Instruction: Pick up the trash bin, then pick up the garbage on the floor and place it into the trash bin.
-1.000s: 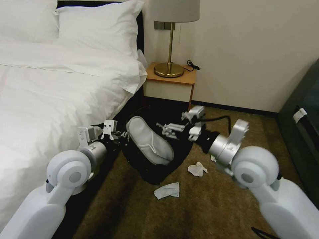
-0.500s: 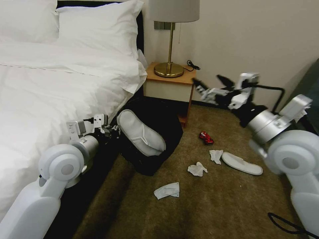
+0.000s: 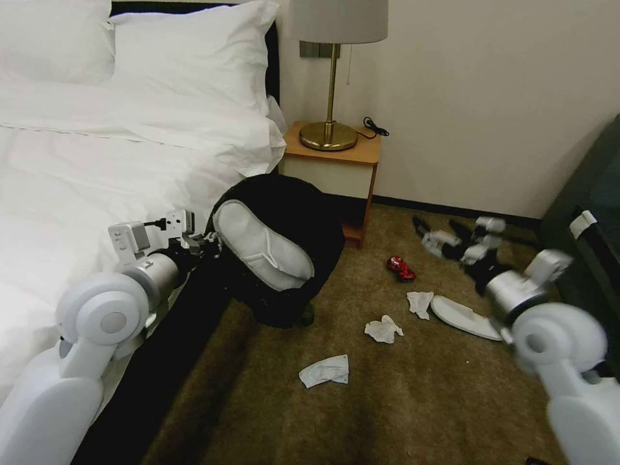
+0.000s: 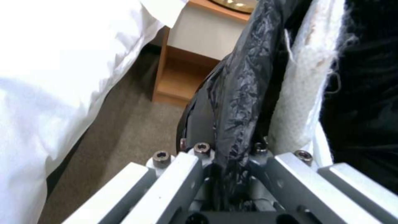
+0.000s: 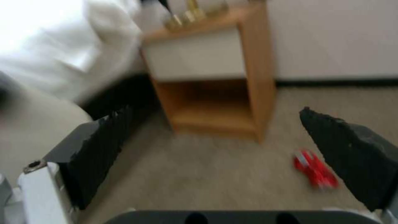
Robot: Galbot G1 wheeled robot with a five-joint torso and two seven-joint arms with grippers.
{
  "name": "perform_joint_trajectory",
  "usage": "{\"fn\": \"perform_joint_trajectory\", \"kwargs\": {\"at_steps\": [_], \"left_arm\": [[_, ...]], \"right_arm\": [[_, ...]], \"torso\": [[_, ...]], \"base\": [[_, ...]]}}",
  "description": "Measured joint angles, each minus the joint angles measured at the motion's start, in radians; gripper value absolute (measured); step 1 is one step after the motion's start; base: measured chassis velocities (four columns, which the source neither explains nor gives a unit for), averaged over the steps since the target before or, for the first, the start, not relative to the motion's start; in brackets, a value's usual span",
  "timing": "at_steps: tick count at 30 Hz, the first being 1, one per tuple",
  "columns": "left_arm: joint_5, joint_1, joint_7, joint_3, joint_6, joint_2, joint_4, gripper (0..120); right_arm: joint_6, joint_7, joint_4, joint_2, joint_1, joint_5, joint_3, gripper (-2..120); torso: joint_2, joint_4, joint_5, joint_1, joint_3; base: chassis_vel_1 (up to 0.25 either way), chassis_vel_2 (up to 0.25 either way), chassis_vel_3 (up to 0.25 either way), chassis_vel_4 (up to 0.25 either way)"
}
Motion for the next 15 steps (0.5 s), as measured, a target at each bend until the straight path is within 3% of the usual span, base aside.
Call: {"fn": "perform_joint_trajectory", "kwargs": {"at_steps": [15], "left_arm": [[-0.027,-0.019,0.007,-0.004,0.000,0.010,-0.027,1]], "right_arm": [[0.078,-0.098,-0.376,0.142,0.081,-0.238,-0.179,100]], "torso": [[0.000,-0.0001,-0.0001,0.000,0.000]], "base": [[0.000,0.000,0.000,0.000]]}}
